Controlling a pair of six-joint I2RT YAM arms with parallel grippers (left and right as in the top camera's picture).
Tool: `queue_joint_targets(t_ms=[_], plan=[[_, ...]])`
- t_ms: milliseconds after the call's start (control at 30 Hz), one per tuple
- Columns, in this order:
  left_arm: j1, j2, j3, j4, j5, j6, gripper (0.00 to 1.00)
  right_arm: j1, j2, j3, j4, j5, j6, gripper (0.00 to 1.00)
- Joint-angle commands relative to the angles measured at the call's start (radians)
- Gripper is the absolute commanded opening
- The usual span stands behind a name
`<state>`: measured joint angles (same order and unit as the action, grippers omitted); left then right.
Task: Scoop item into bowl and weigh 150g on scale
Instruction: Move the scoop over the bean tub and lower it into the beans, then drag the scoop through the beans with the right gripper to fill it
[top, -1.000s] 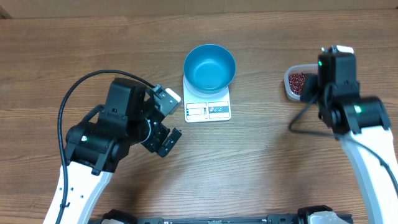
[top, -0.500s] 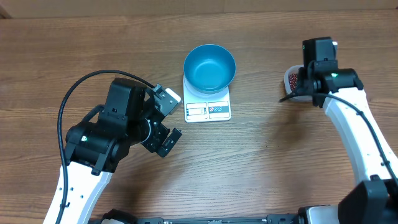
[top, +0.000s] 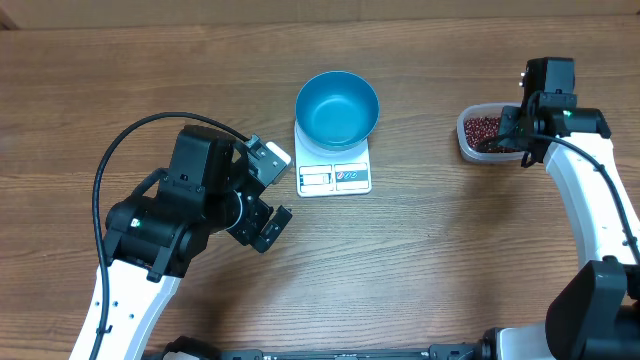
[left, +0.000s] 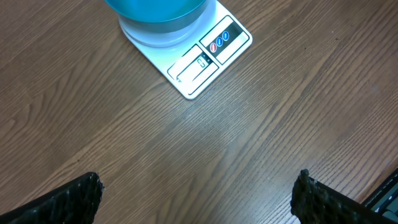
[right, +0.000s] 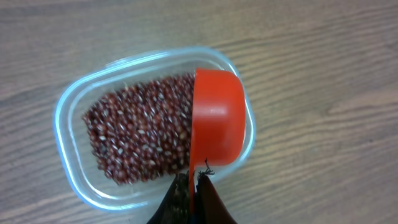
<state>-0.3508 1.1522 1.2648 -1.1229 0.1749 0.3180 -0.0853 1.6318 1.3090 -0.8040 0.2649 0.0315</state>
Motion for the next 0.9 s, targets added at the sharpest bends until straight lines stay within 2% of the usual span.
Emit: queue_joint_targets(t_ms=[0, 633, 867], plan=[[0.004, -0.002, 0.021, 0.001, -0.006, 0.019, 1.00, -0.004, 0.014, 0.026, 0.023, -0.024, -0.011, 0.04], [0.004, -0.002, 0.021, 0.001, -0.006, 0.019, 1.00, -0.004, 0.110, 0.026, 0.014, -0.029, -0.069, 0.03], [0.004, -0.002, 0.021, 0.001, -0.006, 0.019, 0.99, -0.004, 0.131, 0.026, -0.018, -0.182, -0.122, 0.04]])
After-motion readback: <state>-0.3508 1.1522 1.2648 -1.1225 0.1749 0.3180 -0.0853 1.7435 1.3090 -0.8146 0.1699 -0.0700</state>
